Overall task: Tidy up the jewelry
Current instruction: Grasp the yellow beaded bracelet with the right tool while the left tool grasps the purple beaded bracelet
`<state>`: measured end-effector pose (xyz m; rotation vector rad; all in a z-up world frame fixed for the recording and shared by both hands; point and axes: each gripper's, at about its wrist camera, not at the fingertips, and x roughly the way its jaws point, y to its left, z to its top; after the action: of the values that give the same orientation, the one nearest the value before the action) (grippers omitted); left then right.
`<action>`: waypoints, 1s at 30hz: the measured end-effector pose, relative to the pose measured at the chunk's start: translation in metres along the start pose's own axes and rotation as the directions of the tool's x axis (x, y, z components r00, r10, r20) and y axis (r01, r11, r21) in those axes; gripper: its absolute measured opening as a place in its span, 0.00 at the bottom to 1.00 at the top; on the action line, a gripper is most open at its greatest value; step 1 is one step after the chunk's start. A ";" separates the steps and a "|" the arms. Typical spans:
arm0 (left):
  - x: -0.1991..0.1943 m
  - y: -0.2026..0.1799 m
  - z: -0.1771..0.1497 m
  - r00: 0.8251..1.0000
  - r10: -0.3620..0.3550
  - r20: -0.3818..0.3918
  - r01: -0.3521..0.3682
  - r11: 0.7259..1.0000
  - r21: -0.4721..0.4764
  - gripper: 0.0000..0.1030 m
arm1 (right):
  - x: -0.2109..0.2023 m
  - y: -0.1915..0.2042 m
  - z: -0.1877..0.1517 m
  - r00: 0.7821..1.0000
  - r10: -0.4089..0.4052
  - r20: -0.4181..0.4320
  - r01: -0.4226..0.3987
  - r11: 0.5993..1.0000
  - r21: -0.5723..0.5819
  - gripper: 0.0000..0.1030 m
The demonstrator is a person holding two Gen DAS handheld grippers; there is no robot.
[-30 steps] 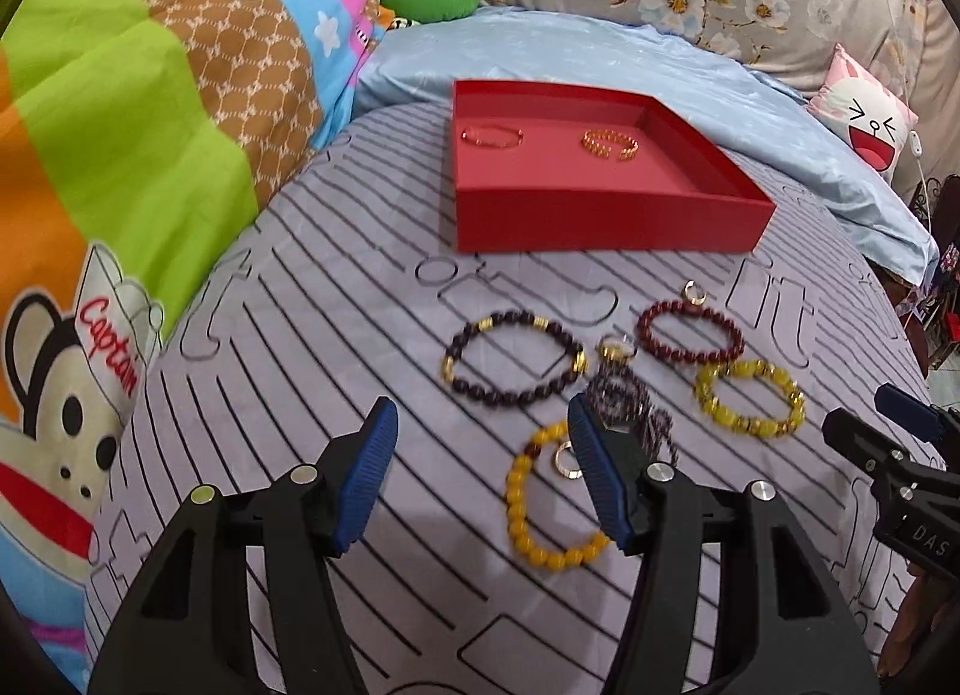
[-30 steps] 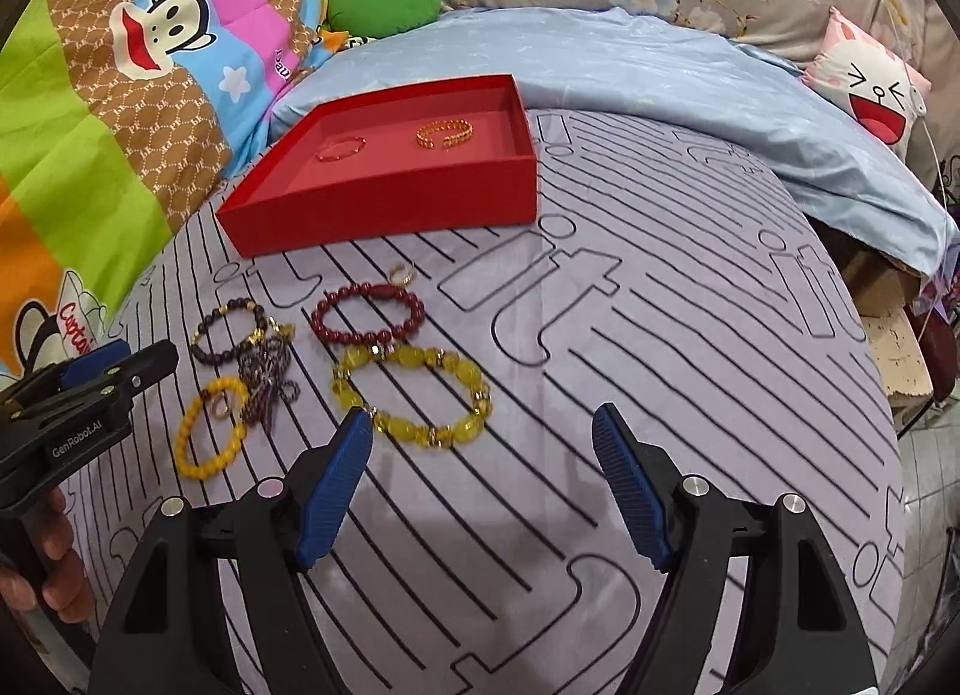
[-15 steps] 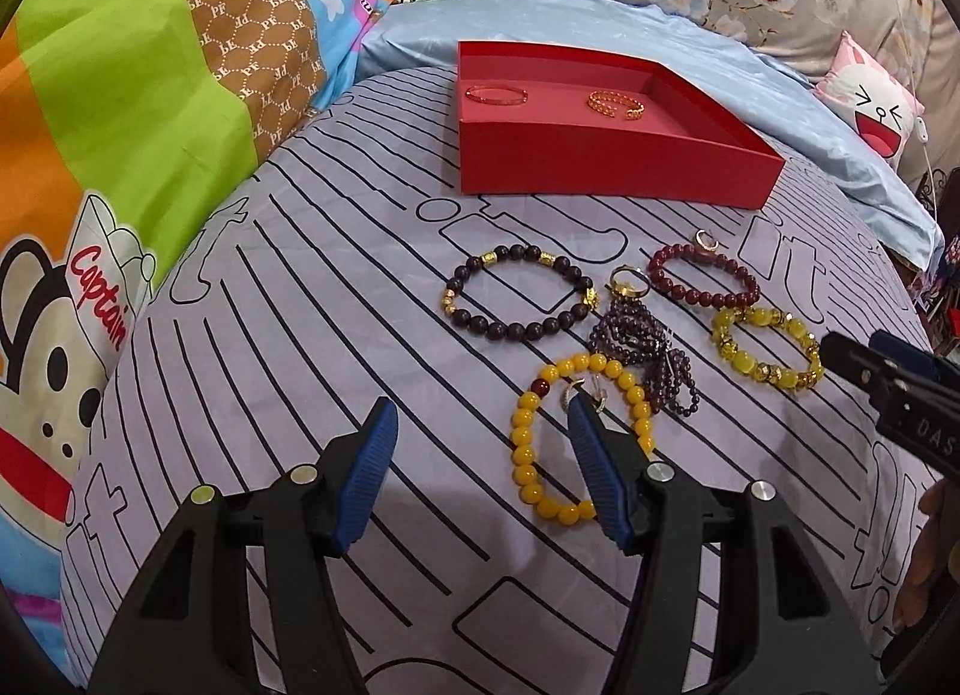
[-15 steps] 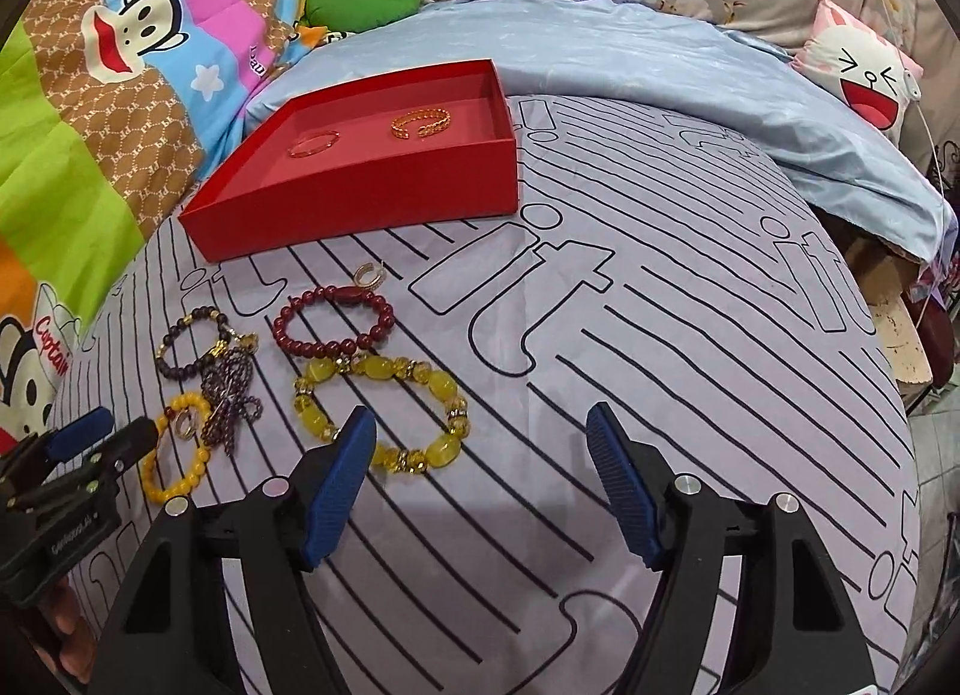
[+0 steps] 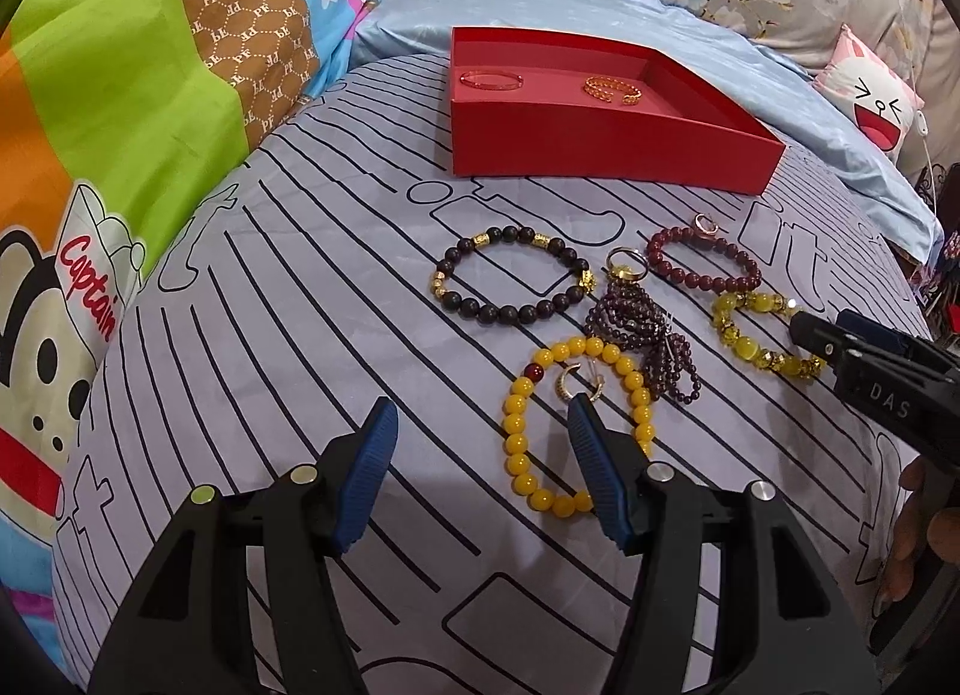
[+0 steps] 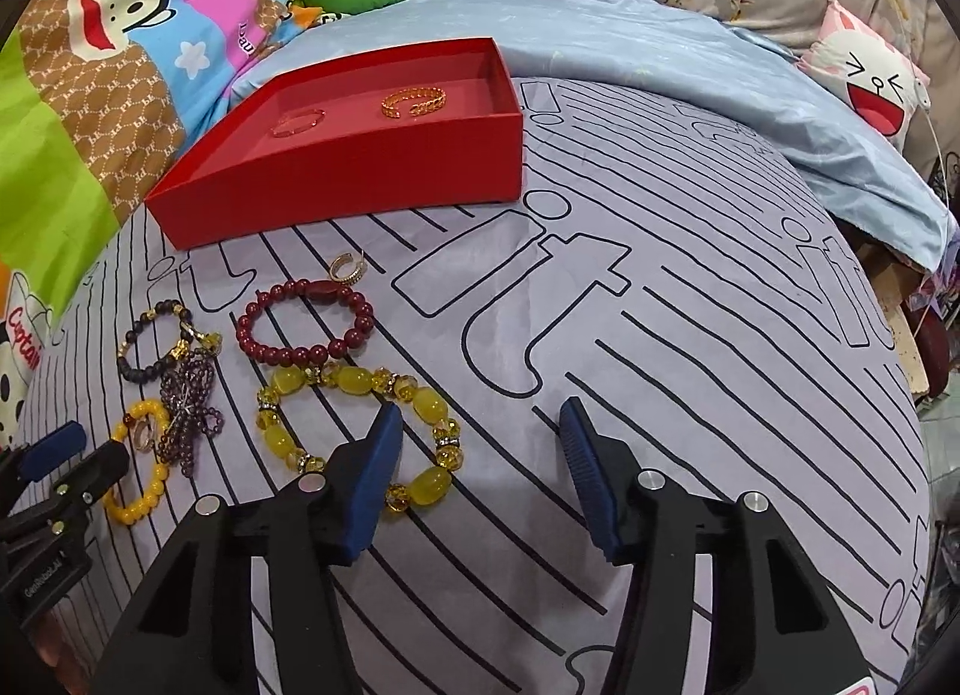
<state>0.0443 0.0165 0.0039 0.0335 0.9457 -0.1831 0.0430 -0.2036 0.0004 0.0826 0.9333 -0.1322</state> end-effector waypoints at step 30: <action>0.005 -0.051 0.015 0.993 -0.120 -0.005 0.120 0.990 0.070 0.56 | -0.028 -0.006 -0.035 0.996 0.078 -0.039 -0.075 0.994 0.080 0.08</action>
<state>0.0510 -0.0358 0.0114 0.0409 0.9427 -0.3278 -0.0020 -0.2026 0.0025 0.1943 0.9657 -0.0964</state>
